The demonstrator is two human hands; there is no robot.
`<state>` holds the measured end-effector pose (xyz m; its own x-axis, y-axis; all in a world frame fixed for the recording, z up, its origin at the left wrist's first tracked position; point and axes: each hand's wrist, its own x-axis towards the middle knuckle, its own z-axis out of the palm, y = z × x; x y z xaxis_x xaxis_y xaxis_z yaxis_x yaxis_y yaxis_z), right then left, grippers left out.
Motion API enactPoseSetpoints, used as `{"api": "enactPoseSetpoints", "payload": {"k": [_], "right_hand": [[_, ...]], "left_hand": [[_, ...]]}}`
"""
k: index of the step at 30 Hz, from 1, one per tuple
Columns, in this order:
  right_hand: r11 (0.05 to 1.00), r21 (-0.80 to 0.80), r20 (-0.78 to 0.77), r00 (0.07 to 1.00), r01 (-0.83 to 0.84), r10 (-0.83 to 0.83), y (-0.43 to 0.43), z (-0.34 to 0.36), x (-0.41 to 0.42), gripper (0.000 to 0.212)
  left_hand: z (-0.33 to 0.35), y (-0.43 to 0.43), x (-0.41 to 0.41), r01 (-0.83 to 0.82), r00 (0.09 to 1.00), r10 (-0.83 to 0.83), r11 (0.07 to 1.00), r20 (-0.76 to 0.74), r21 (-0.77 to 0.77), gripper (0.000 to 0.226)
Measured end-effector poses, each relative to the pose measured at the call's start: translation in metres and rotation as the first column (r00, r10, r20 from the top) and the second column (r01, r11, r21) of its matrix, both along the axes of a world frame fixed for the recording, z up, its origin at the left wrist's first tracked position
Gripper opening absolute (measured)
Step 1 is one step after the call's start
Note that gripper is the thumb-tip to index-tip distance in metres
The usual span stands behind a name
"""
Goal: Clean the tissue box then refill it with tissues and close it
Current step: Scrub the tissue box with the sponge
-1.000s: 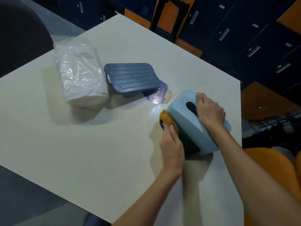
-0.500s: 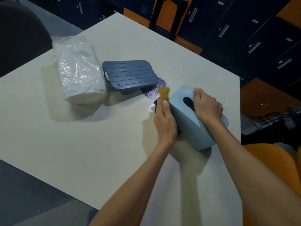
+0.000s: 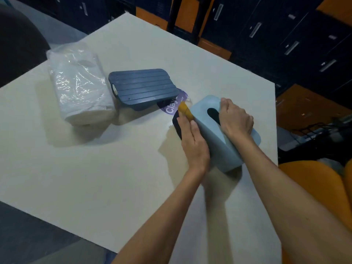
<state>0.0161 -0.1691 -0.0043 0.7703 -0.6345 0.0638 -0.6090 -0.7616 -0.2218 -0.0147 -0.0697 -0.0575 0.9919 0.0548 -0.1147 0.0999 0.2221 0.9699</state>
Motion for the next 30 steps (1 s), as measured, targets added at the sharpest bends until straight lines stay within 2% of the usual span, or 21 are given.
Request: {"api": "enactPoseSetpoints", "payload": {"k": [5, 9, 12, 14, 16, 19, 24, 27, 30], "right_hand": [[1.0, 0.0, 0.009, 1.0, 0.009, -0.009, -0.002, 0.0, 0.0, 0.052], [1.0, -0.001, 0.024, 1.0, -0.004, 0.004, -0.002, -0.002, 0.0, 0.054], [1.0, 0.006, 0.023, 1.0, 0.002, -0.002, -0.003, -0.001, 0.0, 0.054], [1.0, 0.01, 0.024, 1.0, 0.01, -0.01, -0.003, -0.001, -0.001, 0.054], [0.999, 0.025, 0.019, 0.999, 0.026, -0.027, -0.002, -0.002, -0.002, 0.054], [0.997, 0.045, 0.001, 0.998, 0.059, -0.059, 0.0, -0.002, -0.001, 0.054], [0.995, 0.046, -0.012, 0.996, 0.088, -0.087, -0.001, -0.001, 0.0, 0.056], [0.996, 0.029, -0.01, 0.997, 0.082, -0.081, -0.002, -0.002, 0.001, 0.056], [0.996, 0.039, -0.011, 0.997, 0.079, -0.078, -0.004, -0.001, 0.0, 0.057]], "left_hand": [[-0.001, -0.019, -0.082, 0.173, 0.976, -0.167, 0.984, 0.14, -0.035, 0.059], [-0.026, -0.01, -0.106, 0.351, 0.88, -0.355, 0.934, 0.314, 0.07, 0.071], [-0.023, -0.003, -0.082, 0.267, 0.911, -0.289, 0.957, 0.295, 0.113, 0.067], [-0.011, -0.002, -0.051, 0.151, 0.97, -0.169, 0.982, 0.172, 0.111, 0.059], [-0.002, 0.0, -0.019, 0.07, 0.993, -0.081, 0.989, 0.084, 0.127, 0.053], [0.004, 0.004, -0.009, 0.042, 0.994, -0.052, 0.993, 0.095, 0.11, 0.05], [-0.006, -0.006, -0.083, 0.228, 0.948, -0.242, 0.969, 0.207, 0.094, 0.055], [-0.02, -0.004, -0.109, 0.344, 0.87, -0.389, 0.919, 0.303, 0.193, 0.059], [-0.025, 0.006, -0.112, 0.381, 0.795, -0.477, 0.874, 0.376, 0.303, 0.055]]}}
